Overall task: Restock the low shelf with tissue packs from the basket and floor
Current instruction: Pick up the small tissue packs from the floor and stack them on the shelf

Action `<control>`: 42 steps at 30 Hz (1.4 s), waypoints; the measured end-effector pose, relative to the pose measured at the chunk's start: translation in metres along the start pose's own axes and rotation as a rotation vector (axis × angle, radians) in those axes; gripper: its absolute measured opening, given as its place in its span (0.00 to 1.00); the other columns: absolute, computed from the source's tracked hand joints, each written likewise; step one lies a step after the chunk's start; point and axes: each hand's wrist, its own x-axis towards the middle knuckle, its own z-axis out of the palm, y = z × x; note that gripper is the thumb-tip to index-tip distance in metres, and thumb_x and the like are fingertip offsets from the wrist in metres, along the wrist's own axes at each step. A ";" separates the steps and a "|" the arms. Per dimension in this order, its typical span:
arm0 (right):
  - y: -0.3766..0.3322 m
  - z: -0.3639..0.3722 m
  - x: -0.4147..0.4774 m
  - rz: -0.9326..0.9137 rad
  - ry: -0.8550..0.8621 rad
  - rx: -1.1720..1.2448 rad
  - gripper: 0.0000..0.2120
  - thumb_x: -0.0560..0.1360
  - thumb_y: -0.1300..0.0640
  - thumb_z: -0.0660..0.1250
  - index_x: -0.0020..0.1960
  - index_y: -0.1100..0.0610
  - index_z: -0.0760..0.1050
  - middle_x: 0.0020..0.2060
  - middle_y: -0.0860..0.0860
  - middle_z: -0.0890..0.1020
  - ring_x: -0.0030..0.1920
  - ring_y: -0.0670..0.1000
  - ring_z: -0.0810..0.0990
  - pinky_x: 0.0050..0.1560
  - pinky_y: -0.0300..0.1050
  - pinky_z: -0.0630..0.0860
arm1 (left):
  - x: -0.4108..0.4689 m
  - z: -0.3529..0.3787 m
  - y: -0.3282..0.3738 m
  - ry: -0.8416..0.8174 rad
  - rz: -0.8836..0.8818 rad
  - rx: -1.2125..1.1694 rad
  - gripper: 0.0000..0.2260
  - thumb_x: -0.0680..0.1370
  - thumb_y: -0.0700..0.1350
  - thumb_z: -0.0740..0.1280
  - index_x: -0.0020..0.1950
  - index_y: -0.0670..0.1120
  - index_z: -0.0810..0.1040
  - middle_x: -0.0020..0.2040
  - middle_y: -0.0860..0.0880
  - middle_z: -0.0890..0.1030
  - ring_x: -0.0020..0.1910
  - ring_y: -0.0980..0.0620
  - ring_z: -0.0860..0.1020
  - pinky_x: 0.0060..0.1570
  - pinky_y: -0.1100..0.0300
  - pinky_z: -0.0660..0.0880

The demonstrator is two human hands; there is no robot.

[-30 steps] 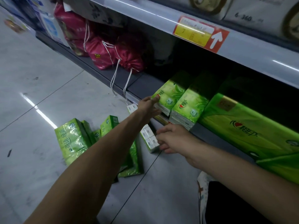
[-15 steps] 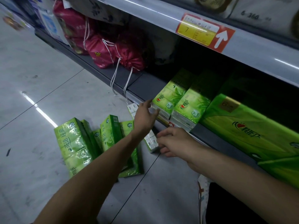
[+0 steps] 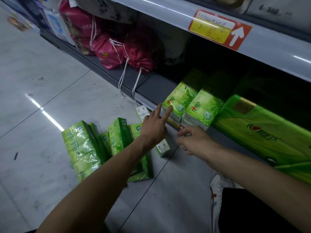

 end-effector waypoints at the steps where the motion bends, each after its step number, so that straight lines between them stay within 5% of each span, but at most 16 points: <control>1: 0.000 0.000 0.001 -0.003 0.003 0.000 0.05 0.74 0.61 0.70 0.46 0.51 0.77 0.38 0.49 0.78 0.44 0.54 0.76 0.47 0.48 0.73 | 0.001 -0.003 0.000 0.014 0.006 0.030 0.41 0.79 0.45 0.65 0.85 0.57 0.43 0.85 0.39 0.47 0.81 0.36 0.57 0.75 0.41 0.62; 6: -0.002 0.003 0.000 -0.030 -0.011 -0.035 0.06 0.75 0.60 0.68 0.51 0.51 0.78 0.40 0.50 0.78 0.45 0.54 0.77 0.51 0.52 0.77 | 0.001 0.006 0.001 0.105 0.118 0.078 0.42 0.76 0.53 0.71 0.84 0.56 0.50 0.84 0.43 0.52 0.81 0.39 0.58 0.76 0.40 0.62; 11: -0.006 0.001 -0.004 -0.047 -0.020 -0.071 0.07 0.76 0.60 0.68 0.54 0.54 0.79 0.43 0.49 0.77 0.48 0.56 0.80 0.56 0.55 0.79 | -0.010 0.027 0.011 0.123 0.058 -0.029 0.42 0.77 0.55 0.70 0.85 0.56 0.49 0.86 0.46 0.46 0.76 0.42 0.68 0.69 0.45 0.70; 16: -0.014 0.002 -0.010 -0.068 -0.029 -0.133 0.09 0.77 0.59 0.67 0.57 0.56 0.80 0.45 0.49 0.79 0.54 0.58 0.82 0.58 0.56 0.80 | -0.007 0.011 0.007 0.010 0.060 -0.019 0.43 0.79 0.55 0.69 0.84 0.59 0.43 0.85 0.49 0.41 0.68 0.39 0.75 0.61 0.46 0.74; 22: -0.016 0.003 -0.014 -0.088 -0.008 -0.210 0.11 0.78 0.58 0.67 0.59 0.57 0.79 0.49 0.52 0.79 0.55 0.59 0.82 0.57 0.54 0.80 | -0.010 -0.032 0.000 -0.143 0.072 0.027 0.38 0.79 0.55 0.68 0.84 0.60 0.51 0.86 0.49 0.49 0.77 0.40 0.67 0.65 0.44 0.74; 31: -0.024 0.022 -0.023 -0.158 -0.001 -0.403 0.21 0.76 0.56 0.68 0.66 0.63 0.77 0.65 0.62 0.80 0.63 0.63 0.79 0.62 0.57 0.77 | -0.137 -0.052 -0.062 -0.225 -0.309 0.031 0.35 0.79 0.56 0.69 0.83 0.54 0.58 0.77 0.42 0.68 0.71 0.38 0.72 0.70 0.45 0.71; 34: -0.025 0.030 -0.026 -0.203 -0.030 -0.502 0.21 0.77 0.53 0.68 0.68 0.59 0.76 0.67 0.57 0.79 0.65 0.59 0.78 0.58 0.47 0.75 | -0.185 -0.045 -0.087 -0.109 -0.438 0.072 0.34 0.78 0.55 0.67 0.83 0.52 0.60 0.75 0.40 0.70 0.71 0.38 0.71 0.70 0.45 0.68; 38: -0.026 0.040 -0.028 -0.250 -0.073 -0.593 0.21 0.78 0.51 0.68 0.70 0.53 0.74 0.67 0.54 0.78 0.64 0.56 0.77 0.54 0.43 0.73 | -0.219 -0.037 -0.112 -0.030 -0.624 0.037 0.38 0.77 0.56 0.69 0.83 0.50 0.57 0.80 0.36 0.60 0.77 0.35 0.64 0.73 0.38 0.65; 42: -0.025 0.055 -0.031 -0.282 -0.105 -0.644 0.22 0.78 0.51 0.68 0.71 0.53 0.73 0.65 0.54 0.79 0.61 0.55 0.78 0.55 0.45 0.76 | -0.235 -0.024 -0.128 0.031 -0.761 -0.119 0.40 0.77 0.65 0.66 0.83 0.51 0.54 0.82 0.38 0.55 0.74 0.33 0.67 0.65 0.38 0.74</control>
